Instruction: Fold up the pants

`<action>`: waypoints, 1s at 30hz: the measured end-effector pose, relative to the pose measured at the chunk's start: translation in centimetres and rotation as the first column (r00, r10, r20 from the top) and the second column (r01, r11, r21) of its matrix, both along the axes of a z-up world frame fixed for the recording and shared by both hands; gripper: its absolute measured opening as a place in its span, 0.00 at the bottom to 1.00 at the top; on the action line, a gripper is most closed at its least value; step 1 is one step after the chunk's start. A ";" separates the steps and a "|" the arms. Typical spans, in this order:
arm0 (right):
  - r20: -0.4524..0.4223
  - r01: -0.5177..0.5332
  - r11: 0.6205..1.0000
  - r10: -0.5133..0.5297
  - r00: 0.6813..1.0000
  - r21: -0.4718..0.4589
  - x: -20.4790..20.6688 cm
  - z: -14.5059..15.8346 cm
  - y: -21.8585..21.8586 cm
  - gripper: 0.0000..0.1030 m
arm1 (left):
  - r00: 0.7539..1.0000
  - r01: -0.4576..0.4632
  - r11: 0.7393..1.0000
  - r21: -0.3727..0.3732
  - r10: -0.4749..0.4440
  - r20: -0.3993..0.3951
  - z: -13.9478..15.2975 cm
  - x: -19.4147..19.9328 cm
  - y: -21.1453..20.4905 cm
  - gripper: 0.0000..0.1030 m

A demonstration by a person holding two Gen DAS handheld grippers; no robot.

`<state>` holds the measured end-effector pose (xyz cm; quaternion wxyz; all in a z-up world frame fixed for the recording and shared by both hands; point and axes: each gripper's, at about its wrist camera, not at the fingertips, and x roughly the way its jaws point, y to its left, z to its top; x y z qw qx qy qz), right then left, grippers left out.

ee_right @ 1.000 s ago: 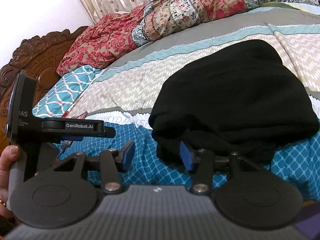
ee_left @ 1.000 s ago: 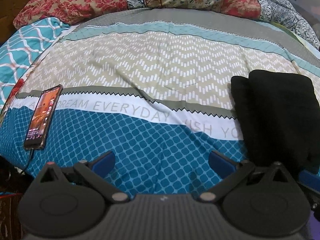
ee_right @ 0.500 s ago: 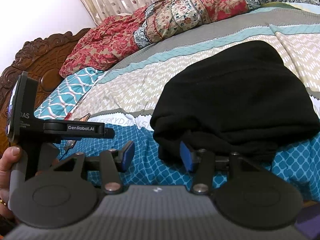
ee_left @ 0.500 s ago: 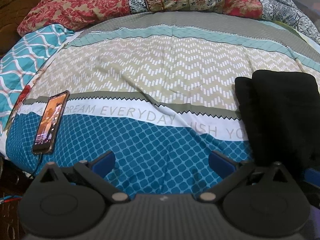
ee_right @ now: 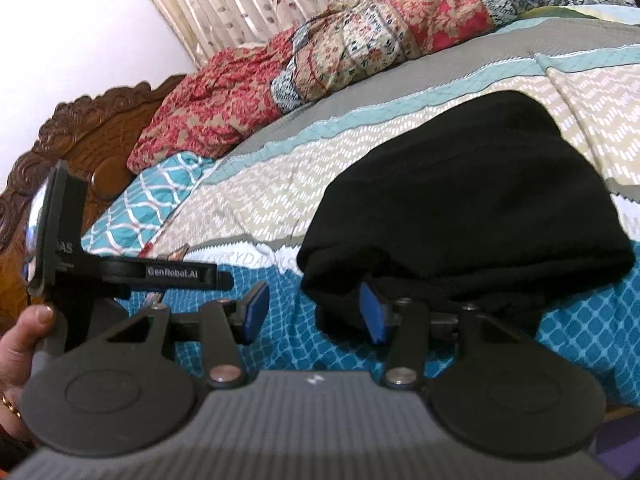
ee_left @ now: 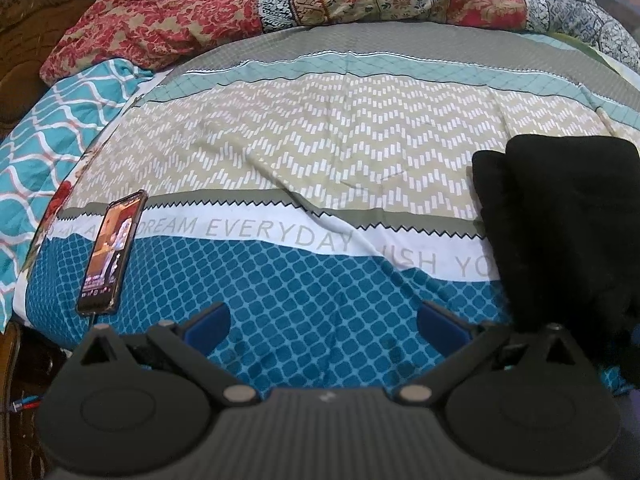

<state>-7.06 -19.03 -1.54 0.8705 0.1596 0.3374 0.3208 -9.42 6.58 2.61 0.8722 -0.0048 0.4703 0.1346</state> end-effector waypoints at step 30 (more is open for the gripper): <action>-0.069 0.276 0.957 -0.270 0.960 0.091 2.1 -3.1 -11.8 0.64 | 0.986 0.163 0.941 -0.296 -0.165 0.019 1.4 5.6 -3.2 1.00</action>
